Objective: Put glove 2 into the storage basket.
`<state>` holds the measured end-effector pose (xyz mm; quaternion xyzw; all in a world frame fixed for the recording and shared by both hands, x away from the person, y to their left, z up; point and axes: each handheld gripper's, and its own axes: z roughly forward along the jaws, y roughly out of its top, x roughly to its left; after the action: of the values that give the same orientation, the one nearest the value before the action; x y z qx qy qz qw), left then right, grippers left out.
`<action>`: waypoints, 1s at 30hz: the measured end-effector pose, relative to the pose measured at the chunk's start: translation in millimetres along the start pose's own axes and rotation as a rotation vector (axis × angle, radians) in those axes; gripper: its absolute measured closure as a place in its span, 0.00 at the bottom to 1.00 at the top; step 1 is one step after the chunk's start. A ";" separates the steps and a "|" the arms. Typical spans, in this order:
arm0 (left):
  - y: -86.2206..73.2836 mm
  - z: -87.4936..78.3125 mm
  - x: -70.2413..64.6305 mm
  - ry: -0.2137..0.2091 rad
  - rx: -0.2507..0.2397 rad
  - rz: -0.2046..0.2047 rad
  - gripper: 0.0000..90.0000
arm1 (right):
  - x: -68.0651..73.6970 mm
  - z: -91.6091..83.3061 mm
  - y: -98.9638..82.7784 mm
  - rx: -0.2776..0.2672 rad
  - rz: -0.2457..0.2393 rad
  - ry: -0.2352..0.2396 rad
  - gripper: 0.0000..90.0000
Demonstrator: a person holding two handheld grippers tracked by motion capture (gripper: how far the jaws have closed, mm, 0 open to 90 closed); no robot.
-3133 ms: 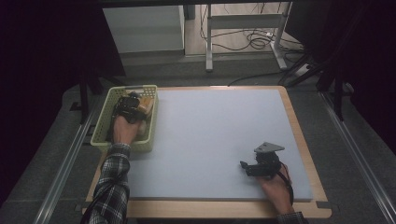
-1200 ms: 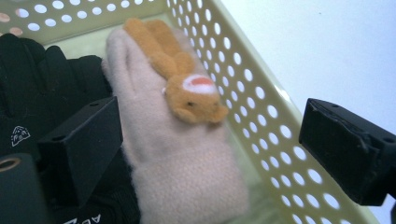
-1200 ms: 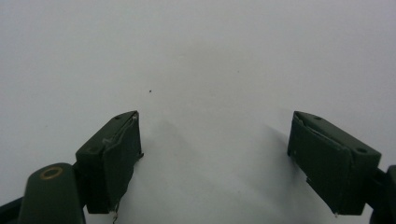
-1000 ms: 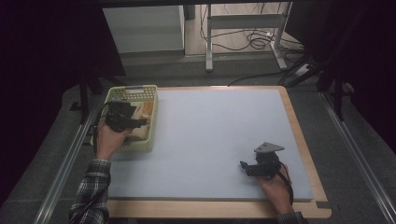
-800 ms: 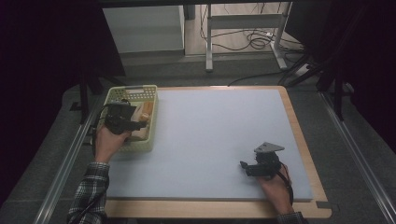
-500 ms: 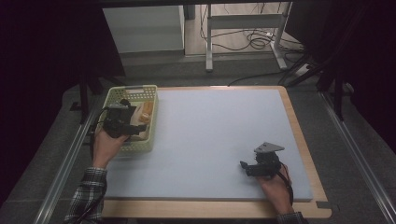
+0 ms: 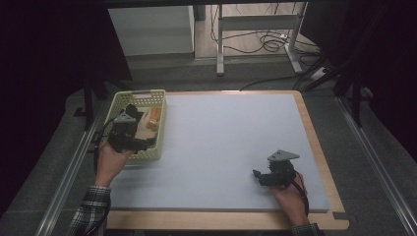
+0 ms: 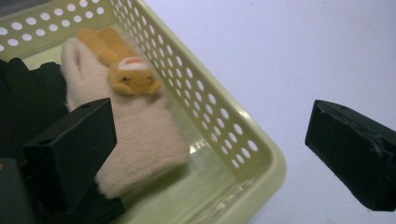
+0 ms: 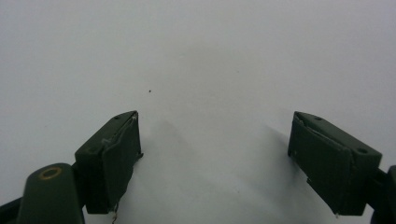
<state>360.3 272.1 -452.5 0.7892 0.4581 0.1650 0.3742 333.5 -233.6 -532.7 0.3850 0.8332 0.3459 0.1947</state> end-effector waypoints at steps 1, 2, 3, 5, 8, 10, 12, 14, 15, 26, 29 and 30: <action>-0.6 -0.4 -1.3 -0.004 -0.003 0.001 0.03 | 0.0 0.0 0.0 0.000 0.000 0.000 0.19; -1.1 -0.7 -2.5 -0.007 -0.005 0.003 0.03 | 0.0 0.0 0.0 0.000 0.000 0.000 0.19; -1.7 -1.0 -4.1 -0.011 -0.009 0.004 0.03 | 0.1 0.0 0.0 -0.001 0.000 -0.001 0.19; -2.5 -1.5 -7.0 -0.015 -0.011 0.010 0.03 | 0.0 0.0 0.0 -0.001 -0.001 -0.001 0.18; -3.5 -2.4 -13.2 -0.021 -0.015 0.024 0.03 | 0.1 0.0 0.0 -0.001 0.000 -0.001 0.18; -4.1 -2.8 -17.3 -0.026 -0.019 0.031 0.03 | 0.1 0.0 0.0 -0.001 -0.001 -0.002 0.18; -4.6 -2.7 -21.5 -0.032 -0.024 0.045 0.03 | 0.2 0.0 0.0 -0.001 -0.001 -0.002 0.18; -5.1 -2.3 -26.1 -0.037 -0.027 0.058 0.03 | 0.3 0.0 0.0 -0.001 -0.001 -0.002 0.18; -5.1 -2.2 -27.9 -0.037 -0.027 0.063 0.03 | 0.2 0.0 0.0 -0.001 -0.002 -0.002 0.18; -4.3 2.5 -54.1 -0.068 -0.049 0.126 0.02 | 0.1 -0.1 0.0 0.000 -0.007 -0.004 0.18; -4.3 4.0 -59.8 -0.075 -0.048 0.140 0.02 | 0.1 -0.1 0.1 -0.001 -0.007 -0.004 0.18; -4.3 4.9 -62.2 -0.080 -0.051 0.144 0.02 | 0.1 -0.1 0.1 0.000 -0.007 -0.005 0.18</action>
<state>327.9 218.6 -453.9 0.8163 0.3805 0.1713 0.3994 333.4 -233.5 -532.6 0.3827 0.8340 0.3445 0.1980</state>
